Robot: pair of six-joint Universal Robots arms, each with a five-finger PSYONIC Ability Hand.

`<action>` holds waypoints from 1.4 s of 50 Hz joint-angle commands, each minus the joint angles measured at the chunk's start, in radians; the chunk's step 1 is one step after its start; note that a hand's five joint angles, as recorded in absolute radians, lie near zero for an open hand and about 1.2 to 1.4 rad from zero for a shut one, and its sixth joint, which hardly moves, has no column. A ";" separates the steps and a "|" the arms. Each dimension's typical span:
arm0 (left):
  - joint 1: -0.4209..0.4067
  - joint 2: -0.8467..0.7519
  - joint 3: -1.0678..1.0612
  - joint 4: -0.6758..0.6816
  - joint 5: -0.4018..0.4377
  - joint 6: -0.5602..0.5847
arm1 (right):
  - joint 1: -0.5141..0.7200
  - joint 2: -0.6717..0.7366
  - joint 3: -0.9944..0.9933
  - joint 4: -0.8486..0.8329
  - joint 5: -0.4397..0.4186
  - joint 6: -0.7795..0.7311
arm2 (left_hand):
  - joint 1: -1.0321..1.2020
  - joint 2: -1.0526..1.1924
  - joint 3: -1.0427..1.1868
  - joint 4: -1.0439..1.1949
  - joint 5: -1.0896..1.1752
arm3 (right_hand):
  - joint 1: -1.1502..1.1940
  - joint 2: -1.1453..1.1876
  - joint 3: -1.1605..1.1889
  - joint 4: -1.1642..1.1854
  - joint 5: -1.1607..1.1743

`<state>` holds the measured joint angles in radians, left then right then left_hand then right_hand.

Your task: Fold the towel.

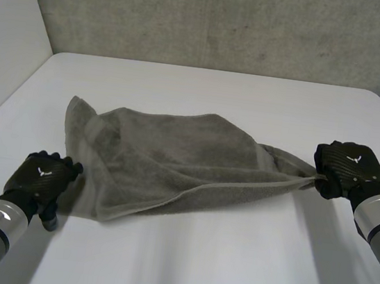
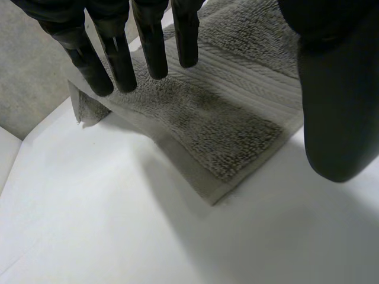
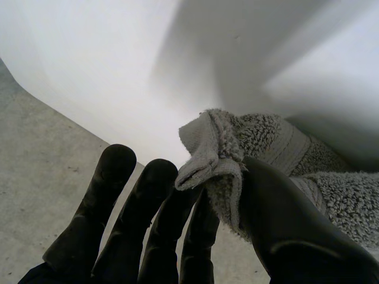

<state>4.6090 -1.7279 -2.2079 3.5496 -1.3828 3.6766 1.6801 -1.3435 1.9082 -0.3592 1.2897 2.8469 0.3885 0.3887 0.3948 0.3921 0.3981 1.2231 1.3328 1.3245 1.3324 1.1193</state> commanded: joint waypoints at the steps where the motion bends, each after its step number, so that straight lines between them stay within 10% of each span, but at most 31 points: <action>1: 0.033 -0.039 0.008 0.057 0.021 0.000 | 0.006 0.012 0.000 0.000 -0.001 -0.001 | 0.010 0.010 0.004 0.006 -0.174 | 0.173 0.063 0.072 0.064 0.102; 35: 0.008 -0.193 0.128 0.069 0.024 -0.003 | 0.007 0.053 0.002 0.000 -0.003 -0.014 | 0.277 0.277 0.271 0.273 0.093 | 0.173 0.063 0.072 0.064 0.102; 70: -0.013 -0.179 0.128 0.091 0.018 -0.013 | 0.010 0.063 -0.001 0.000 -0.004 -0.038 | 1.008 1.008 1.001 1.004 0.824 | 0.173 0.063 0.072 0.064 0.102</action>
<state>4.5931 -1.9206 -2.0715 3.6407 -1.3608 3.6646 1.6892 -1.2795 1.9095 -0.3603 1.2882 2.8087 1.4093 1.4664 1.5367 1.5085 1.4636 1.2231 1.3329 1.3276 1.3324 1.1194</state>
